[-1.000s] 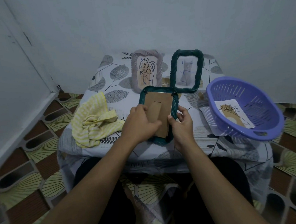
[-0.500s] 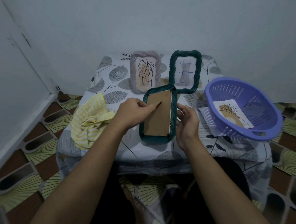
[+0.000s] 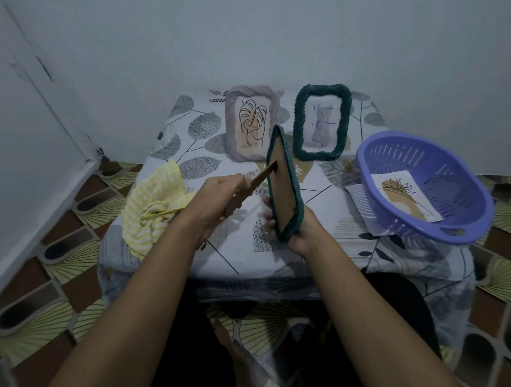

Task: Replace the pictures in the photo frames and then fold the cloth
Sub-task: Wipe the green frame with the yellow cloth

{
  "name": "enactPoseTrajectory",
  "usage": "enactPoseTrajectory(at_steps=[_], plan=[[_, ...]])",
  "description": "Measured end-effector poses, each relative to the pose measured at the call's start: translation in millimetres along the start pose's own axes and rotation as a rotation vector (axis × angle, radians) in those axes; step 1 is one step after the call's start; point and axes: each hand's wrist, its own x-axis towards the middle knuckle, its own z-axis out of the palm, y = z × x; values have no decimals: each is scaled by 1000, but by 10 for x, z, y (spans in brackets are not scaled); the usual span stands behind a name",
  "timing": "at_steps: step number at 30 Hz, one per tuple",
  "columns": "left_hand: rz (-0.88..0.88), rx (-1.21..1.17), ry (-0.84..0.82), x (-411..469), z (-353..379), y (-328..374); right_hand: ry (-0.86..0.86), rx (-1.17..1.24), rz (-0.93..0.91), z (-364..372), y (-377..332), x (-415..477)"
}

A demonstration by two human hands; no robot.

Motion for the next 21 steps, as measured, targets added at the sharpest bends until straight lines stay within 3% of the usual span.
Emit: enactPoseTrajectory(at_steps=[8,13,17,21], plan=[[122,-19,50,36,-260,-278,26,-147,-188,97,-95,-29],[247,108,201,109,-383,-451,27,-168,-338,179,-150,46],[150,158,231,204,-448,-563,29,-269,-462,245,-160,98],[68,66,211,276,-470,-584,25,-329,-571,298,-133,198]])
